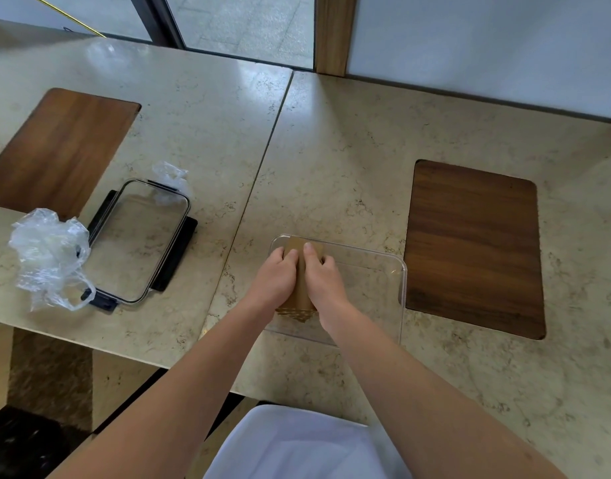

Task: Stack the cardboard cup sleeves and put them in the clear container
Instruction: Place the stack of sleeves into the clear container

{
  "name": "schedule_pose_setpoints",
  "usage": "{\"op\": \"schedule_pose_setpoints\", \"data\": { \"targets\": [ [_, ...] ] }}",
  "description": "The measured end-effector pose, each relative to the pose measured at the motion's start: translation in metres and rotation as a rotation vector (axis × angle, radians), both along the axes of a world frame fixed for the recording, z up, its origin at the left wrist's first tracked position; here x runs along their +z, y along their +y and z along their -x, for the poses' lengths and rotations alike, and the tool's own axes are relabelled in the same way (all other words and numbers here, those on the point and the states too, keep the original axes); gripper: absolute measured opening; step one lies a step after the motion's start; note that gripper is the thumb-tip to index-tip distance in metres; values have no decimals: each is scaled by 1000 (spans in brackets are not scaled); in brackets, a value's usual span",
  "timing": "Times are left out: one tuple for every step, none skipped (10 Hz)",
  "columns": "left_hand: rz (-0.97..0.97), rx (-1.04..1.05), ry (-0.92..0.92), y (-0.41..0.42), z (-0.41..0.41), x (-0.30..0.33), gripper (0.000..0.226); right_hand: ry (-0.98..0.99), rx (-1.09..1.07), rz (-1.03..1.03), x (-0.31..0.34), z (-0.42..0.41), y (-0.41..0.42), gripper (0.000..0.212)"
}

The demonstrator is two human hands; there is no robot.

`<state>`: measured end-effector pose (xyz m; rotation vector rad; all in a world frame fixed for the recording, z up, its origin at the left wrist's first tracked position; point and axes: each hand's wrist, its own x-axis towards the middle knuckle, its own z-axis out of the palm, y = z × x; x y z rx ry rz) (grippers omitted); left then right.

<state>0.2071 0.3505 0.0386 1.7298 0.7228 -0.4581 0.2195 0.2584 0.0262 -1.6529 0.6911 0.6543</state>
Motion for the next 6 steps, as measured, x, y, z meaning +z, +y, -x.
{"op": "schedule_pose_setpoints", "data": {
  "targets": [
    [11, -6, -3, 1, 1, -1, 28, 24, -21, -29, -1, 6, -4, 68],
    [25, -4, 2, 0, 3, 2, 29, 40, -35, -51, 0, 9, -8, 66],
    [17, -15, -6, 0, 3, 4, 28, 25, -20, -46, -2, 9, -13, 69],
    [-18, -37, -21, 0, 4, 8, 24, 28, -5, -47, 3, 10, -19, 74],
    [-96, -56, -81, -2, 8, 9, 33, 14, 18, -47, 5, 13, -24, 72],
    [-287, -71, -223, -6, 13, 20, 46, -4, 49, -21, 14, 14, -34, 68]
  ]
}}
